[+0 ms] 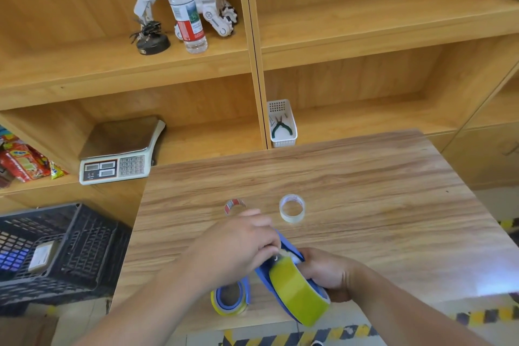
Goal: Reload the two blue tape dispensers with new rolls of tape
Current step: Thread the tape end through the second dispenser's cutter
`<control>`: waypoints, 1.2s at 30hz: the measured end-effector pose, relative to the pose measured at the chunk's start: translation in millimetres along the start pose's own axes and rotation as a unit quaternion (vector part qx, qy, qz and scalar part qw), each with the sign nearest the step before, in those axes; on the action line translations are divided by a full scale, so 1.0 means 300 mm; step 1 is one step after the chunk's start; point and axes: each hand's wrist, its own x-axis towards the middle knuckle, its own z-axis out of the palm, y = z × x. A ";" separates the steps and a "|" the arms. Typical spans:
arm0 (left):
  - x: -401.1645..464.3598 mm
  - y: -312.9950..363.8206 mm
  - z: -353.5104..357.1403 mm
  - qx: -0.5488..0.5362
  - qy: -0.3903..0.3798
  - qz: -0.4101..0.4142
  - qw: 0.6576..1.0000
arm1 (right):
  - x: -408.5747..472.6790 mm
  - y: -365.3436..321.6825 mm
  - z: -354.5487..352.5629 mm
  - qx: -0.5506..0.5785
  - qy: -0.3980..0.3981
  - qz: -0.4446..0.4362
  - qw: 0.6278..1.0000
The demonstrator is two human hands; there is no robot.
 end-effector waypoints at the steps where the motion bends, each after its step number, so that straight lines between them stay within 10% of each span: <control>1: 0.013 -0.003 -0.012 -0.003 -0.006 0.005 1.000 | -0.008 -0.003 0.008 0.005 0.000 -0.002 1.000; 11: 0.142 -0.016 -0.093 -0.041 -0.061 0.047 0.996 | -0.050 -0.026 0.024 -0.031 0.021 -0.003 0.999; 36: 0.084 -0.145 -0.102 -0.207 -0.020 -0.188 0.960 | -0.042 0.051 0.005 0.050 0.015 -0.040 0.998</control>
